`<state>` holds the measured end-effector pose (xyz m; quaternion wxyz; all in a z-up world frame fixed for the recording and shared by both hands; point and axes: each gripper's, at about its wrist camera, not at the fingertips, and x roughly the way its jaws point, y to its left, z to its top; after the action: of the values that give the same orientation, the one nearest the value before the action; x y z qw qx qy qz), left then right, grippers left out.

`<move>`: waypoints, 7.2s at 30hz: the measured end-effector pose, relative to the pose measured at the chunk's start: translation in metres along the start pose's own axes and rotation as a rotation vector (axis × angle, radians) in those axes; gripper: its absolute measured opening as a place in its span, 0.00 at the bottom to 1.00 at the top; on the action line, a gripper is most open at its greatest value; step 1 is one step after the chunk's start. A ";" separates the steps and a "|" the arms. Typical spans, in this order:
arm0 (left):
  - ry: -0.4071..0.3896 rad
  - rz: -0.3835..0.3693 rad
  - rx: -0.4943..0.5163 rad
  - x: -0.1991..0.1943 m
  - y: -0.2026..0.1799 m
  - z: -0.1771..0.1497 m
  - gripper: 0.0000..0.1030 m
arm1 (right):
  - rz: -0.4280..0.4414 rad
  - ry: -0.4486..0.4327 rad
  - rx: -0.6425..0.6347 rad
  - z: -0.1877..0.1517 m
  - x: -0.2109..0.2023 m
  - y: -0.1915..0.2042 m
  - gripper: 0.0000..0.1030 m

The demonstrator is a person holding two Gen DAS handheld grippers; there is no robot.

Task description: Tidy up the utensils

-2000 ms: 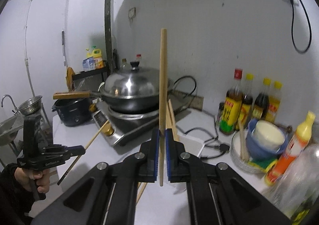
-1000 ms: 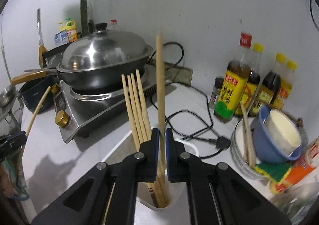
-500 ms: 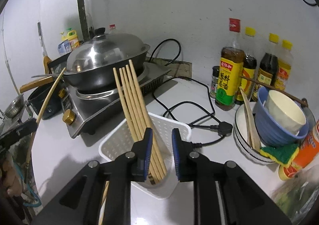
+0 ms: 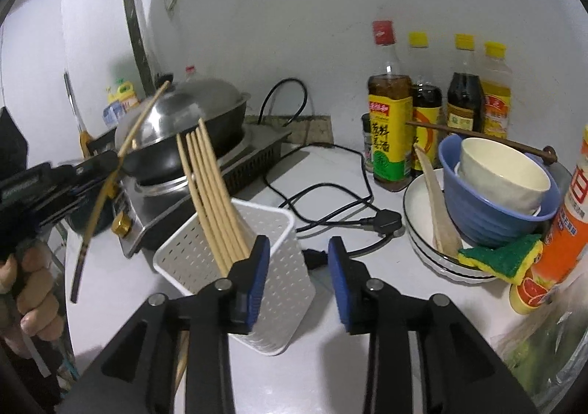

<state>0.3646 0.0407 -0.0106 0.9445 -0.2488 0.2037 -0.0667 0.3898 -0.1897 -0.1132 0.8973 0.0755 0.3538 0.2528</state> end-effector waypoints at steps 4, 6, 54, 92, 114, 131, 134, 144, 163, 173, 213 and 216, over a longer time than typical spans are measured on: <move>-0.089 -0.015 -0.029 0.012 -0.015 0.011 0.06 | 0.014 -0.016 0.027 -0.003 0.000 -0.012 0.34; -0.099 -0.016 -0.056 0.025 -0.018 0.012 0.06 | 0.022 -0.028 0.036 -0.006 -0.001 -0.016 0.34; 0.077 0.081 0.084 -0.016 0.004 -0.055 0.48 | -0.072 -0.018 0.059 -0.018 -0.007 -0.015 0.39; 0.220 0.102 0.065 -0.116 0.118 -0.114 0.51 | -0.094 0.233 -0.050 -0.107 0.005 0.126 0.39; 0.296 0.116 0.097 -0.112 0.120 -0.139 0.51 | -0.068 0.340 -0.110 -0.146 0.034 0.139 0.06; 0.395 0.146 0.215 -0.073 0.070 -0.167 0.51 | 0.008 0.273 -0.116 -0.145 -0.015 0.114 0.06; 0.417 0.167 0.255 -0.065 0.061 -0.174 0.51 | 0.030 0.263 -0.117 -0.145 -0.020 0.114 0.06; 0.475 0.263 0.365 -0.040 0.051 -0.187 0.51 | 0.094 0.211 -0.147 -0.138 -0.044 0.112 0.06; 0.498 0.220 0.500 -0.029 0.043 -0.191 0.11 | 0.102 0.154 -0.121 -0.130 -0.059 0.099 0.06; 0.499 0.212 0.437 -0.034 0.054 -0.183 0.05 | 0.090 0.136 -0.111 -0.124 -0.065 0.093 0.06; 0.305 0.117 0.279 -0.086 0.082 -0.118 0.05 | -0.057 0.367 -0.142 -0.115 -0.012 0.104 0.07; 0.307 0.107 0.278 -0.088 0.083 -0.122 0.05 | -0.096 0.394 -0.083 -0.124 -0.012 0.091 0.37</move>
<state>0.2357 0.0787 -0.1171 0.9298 -0.0920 0.3472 -0.0810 0.2628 -0.1229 -0.1693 0.8240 -0.0294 0.5151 0.2340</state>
